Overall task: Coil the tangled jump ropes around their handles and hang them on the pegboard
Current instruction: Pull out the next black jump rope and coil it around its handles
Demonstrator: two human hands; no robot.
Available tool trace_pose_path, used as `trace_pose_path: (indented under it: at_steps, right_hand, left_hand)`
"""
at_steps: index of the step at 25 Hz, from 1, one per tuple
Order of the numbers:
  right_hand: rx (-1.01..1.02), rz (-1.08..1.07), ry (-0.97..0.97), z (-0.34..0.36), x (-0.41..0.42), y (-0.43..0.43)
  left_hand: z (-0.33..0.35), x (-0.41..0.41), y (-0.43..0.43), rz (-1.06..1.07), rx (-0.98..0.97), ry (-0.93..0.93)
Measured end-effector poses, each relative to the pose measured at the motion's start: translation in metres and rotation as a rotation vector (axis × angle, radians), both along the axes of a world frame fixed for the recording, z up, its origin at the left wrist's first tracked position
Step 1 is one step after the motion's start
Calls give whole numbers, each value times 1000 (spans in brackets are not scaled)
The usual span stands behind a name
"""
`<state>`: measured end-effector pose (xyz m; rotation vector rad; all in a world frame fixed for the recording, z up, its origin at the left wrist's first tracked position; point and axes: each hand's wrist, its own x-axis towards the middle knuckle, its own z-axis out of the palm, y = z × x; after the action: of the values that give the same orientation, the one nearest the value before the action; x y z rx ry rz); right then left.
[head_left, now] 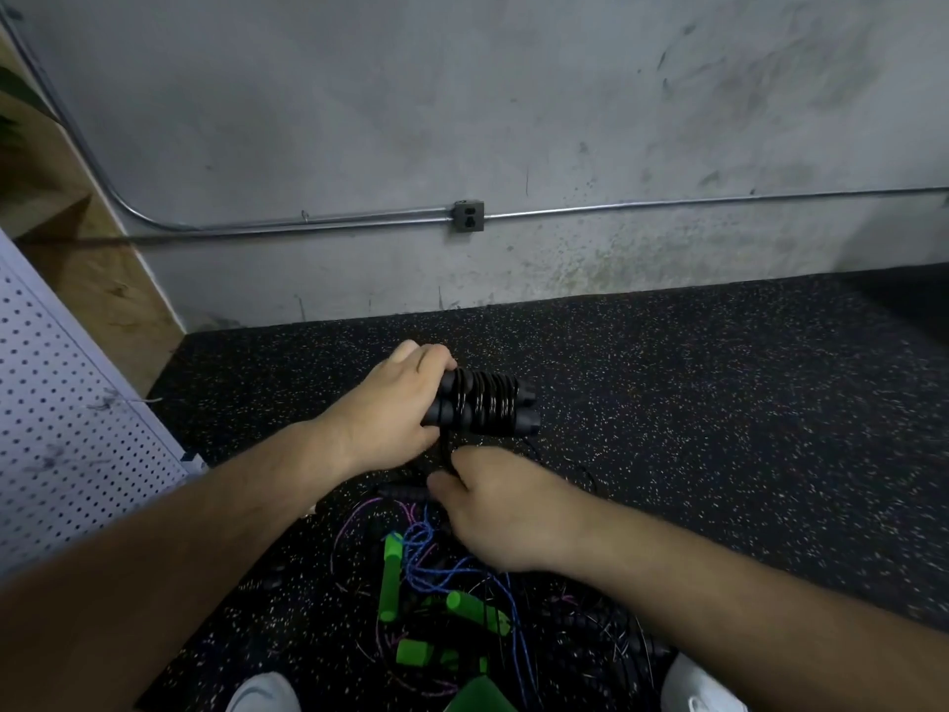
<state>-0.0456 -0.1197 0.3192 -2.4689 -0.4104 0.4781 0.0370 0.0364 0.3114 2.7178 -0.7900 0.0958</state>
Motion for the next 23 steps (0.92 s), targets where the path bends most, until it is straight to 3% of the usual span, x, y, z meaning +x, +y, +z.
trace_pose_path:
  at_steps: [4,6,8,12,14,17,21,23]
  right_hand:
    - [-412,142,-525,46,18,-30]
    - [-459,166,-590,53,45,-54]
    - [-323,142,-438,46,72,-76]
    - [337,28,-49,28,83,-97]
    - [329,-37,46,21,68,-85]
    - [279,-92,-60,2,55,-52]
    - [184,-151,-401,-10,43,-25]
    - [251,-241,-529,-1,32,-19]
  left_hand:
    - [-3,-4,-4,-124,36,14]
    - [-4,-12,-11,-159,60,81]
    - [-2,-23,-20,-169,-6,207]
    - [10,-39,-29,-192,-457,436]
    - [14,-38,-26,-133,-672,492]
    - [15,-22,-17,73,-752,429]
    - [13,-6,-4,266,-716,410]
    - [16,-7,0,326,-824,432]
